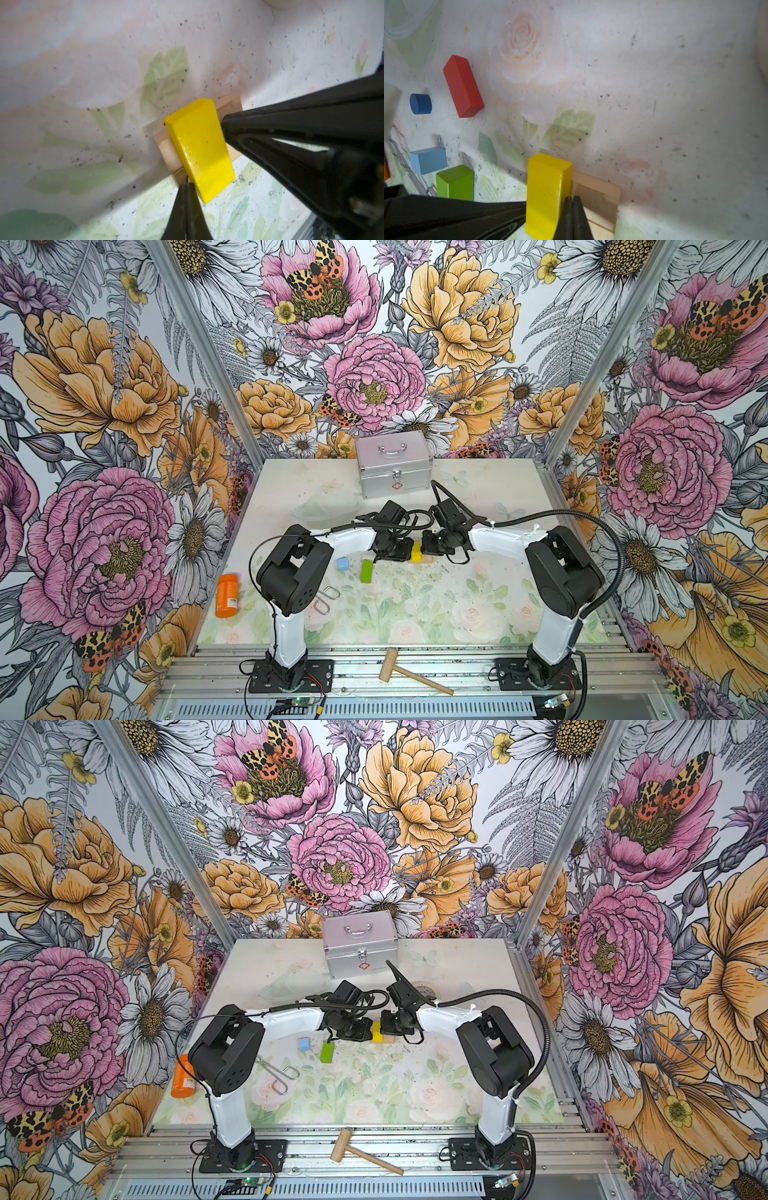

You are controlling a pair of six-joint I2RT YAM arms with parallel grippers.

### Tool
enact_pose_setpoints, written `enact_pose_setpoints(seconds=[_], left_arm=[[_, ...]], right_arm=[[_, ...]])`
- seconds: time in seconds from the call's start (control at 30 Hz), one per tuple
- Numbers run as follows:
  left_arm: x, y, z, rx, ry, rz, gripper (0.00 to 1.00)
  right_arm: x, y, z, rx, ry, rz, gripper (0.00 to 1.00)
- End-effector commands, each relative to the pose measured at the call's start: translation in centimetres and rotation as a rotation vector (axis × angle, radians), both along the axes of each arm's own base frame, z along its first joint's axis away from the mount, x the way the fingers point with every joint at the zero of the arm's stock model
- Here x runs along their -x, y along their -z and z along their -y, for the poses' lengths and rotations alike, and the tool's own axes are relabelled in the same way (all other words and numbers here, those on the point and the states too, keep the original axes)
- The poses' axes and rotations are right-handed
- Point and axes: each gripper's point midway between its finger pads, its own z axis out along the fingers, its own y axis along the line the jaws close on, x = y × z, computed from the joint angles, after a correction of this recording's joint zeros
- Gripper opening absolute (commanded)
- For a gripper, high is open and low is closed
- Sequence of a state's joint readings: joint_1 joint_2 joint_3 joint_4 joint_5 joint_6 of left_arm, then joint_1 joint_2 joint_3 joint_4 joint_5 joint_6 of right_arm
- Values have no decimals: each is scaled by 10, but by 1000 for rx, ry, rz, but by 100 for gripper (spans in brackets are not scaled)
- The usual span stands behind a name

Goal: Build the wood block tower
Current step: 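Lift both grippers up off the stacked blocks, then move the left gripper down onto the red block while the right arm draws back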

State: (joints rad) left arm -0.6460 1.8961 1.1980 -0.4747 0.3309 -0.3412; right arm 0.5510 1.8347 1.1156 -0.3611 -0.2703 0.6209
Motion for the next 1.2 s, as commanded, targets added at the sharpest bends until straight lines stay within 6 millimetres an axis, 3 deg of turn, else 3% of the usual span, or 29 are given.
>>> enact_pose_setpoints(seconds=[0.0,0.17,0.4,0.5,0.6,0.7,0.8,1.07,1.17], left_arm=[[3,-13,2,23,2,19,2],[0,-19,-4,24,-19,31,2],[-14,-71,-12,51,-61,139,6],[-23,-94,-28,21,-114,188,17],[-34,-103,-57,-44,-189,215,26],[-44,-96,-91,-149,-260,202,38],[-51,-82,-110,-218,-285,165,45],[-71,-38,-120,-278,-317,60,54],[-78,-31,-120,-301,-314,49,54]], right_arm=[[-1,-11,1,-12,14,32,0],[-3,-20,8,-2,30,53,0],[-7,-50,15,2,43,121,0],[-8,-64,19,15,47,153,0],[-7,-78,24,25,53,184,0],[-6,-87,29,36,58,213,0],[-5,-93,34,45,61,232,0],[1,-111,44,31,74,279,0],[4,-118,51,33,85,305,0]])
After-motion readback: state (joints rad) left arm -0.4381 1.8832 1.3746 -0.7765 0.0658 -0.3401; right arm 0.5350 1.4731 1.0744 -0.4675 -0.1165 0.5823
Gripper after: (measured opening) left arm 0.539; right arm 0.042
